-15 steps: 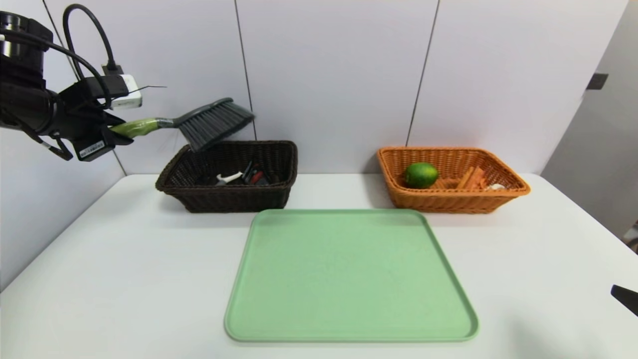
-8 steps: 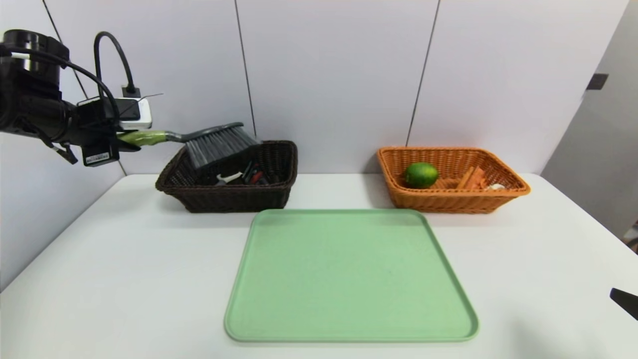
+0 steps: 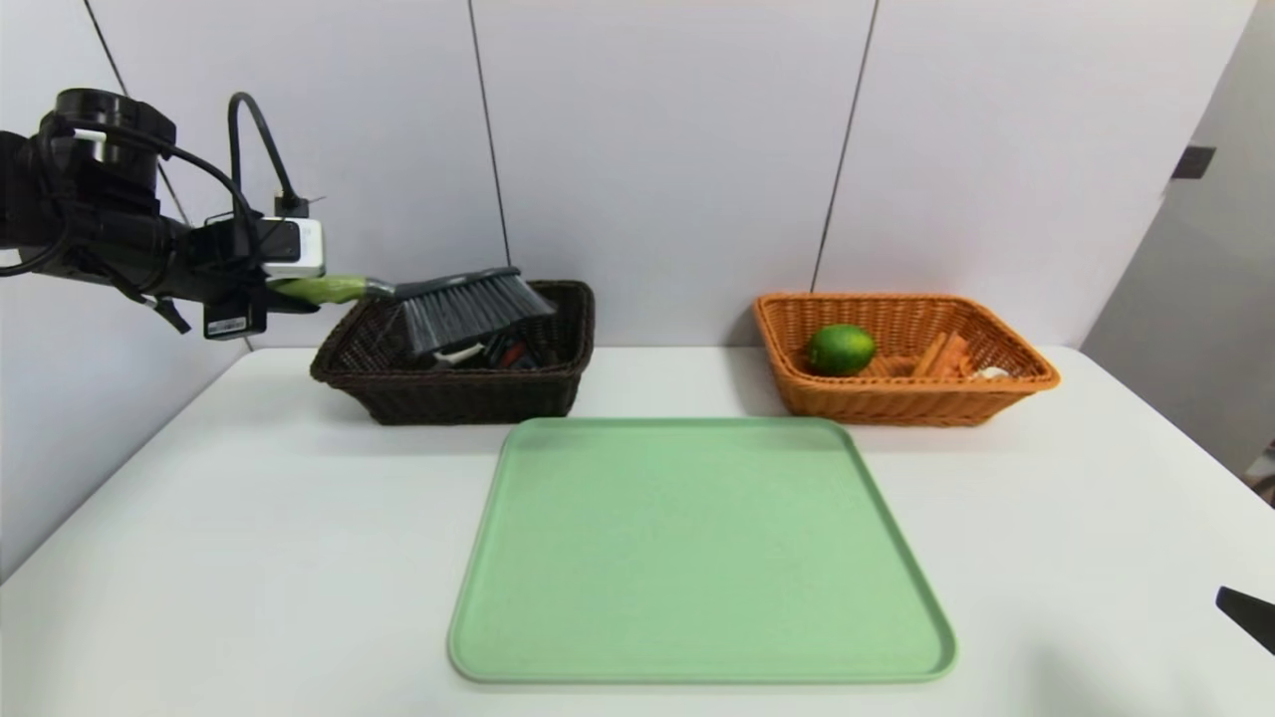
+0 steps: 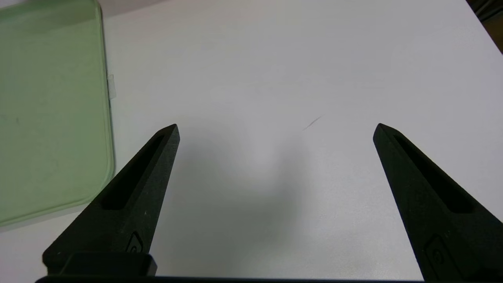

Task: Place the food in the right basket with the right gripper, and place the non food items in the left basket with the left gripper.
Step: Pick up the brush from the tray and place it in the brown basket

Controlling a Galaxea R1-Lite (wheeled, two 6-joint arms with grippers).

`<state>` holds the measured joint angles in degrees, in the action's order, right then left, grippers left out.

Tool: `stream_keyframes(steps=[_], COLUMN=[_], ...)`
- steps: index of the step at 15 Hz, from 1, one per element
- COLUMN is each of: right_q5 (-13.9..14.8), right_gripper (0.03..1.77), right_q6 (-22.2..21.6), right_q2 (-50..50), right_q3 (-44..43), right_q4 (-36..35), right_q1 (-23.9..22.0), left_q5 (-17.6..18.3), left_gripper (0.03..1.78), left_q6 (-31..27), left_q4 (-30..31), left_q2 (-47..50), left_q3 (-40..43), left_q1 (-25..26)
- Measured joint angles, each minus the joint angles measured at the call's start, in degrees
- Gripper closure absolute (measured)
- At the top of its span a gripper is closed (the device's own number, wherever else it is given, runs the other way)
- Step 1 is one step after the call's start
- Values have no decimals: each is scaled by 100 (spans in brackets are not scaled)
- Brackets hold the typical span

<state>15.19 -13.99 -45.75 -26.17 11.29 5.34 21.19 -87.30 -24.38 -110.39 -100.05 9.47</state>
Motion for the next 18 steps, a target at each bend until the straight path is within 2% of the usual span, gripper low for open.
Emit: stream_keyframes(steps=[8,12,16,18], right_q5=[71,73,73,77], right_gripper=[10,10,10,10], right_q6=[2,0,-2,0], right_q2=[2,-6,-41,-48], right_q3=[49,51,49,18], right_q4=[-10,-10,-11,-18], right_q1=[0,0,0,0], left_q5=[85,116,113,113], left_gripper=[139,90,58,47], left_q6=[-195,-187,-162,-82], left_q4=[-32,-32,-67,-307], left_q2=[-323,-527,-574,-563], left_q3=[-351,-496,-583,-957], left_q1=[-46,-118,-156,-176])
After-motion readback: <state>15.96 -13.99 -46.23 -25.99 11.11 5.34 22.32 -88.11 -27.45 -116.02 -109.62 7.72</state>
